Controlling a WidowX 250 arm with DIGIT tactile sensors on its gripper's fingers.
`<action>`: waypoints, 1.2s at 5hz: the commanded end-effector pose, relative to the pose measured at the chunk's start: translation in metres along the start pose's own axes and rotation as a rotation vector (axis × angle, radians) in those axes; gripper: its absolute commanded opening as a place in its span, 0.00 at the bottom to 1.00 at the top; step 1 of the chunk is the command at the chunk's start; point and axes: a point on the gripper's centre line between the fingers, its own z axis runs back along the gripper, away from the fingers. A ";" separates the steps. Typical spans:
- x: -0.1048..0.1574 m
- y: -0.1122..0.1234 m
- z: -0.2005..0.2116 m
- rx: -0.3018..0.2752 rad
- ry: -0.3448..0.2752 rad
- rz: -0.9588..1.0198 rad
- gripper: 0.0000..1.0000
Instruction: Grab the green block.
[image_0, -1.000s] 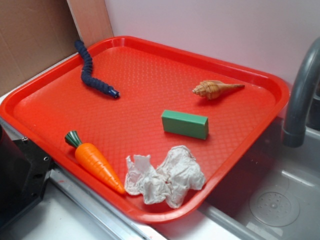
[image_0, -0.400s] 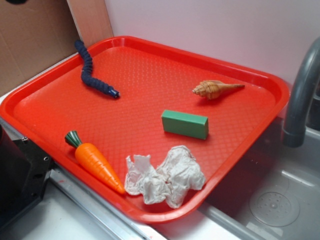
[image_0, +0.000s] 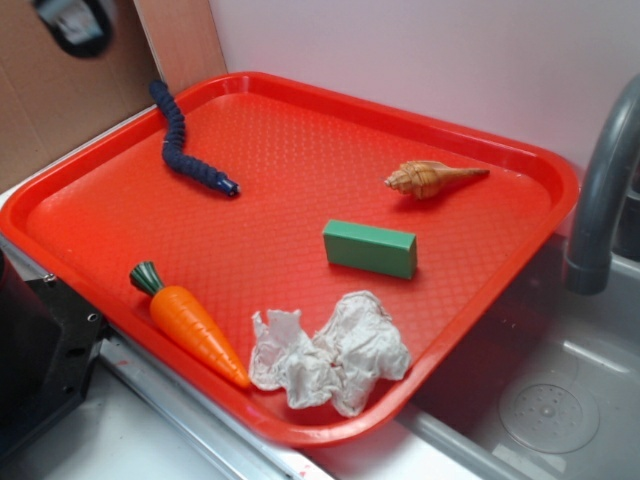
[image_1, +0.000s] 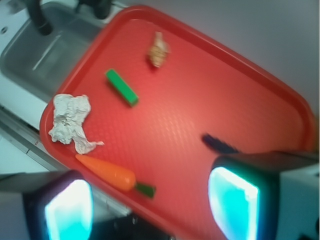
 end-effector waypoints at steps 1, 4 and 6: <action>0.041 -0.021 -0.043 -0.091 -0.052 -0.263 1.00; 0.063 -0.034 -0.132 -0.007 0.102 -0.330 1.00; 0.062 -0.020 -0.167 -0.010 0.161 -0.319 1.00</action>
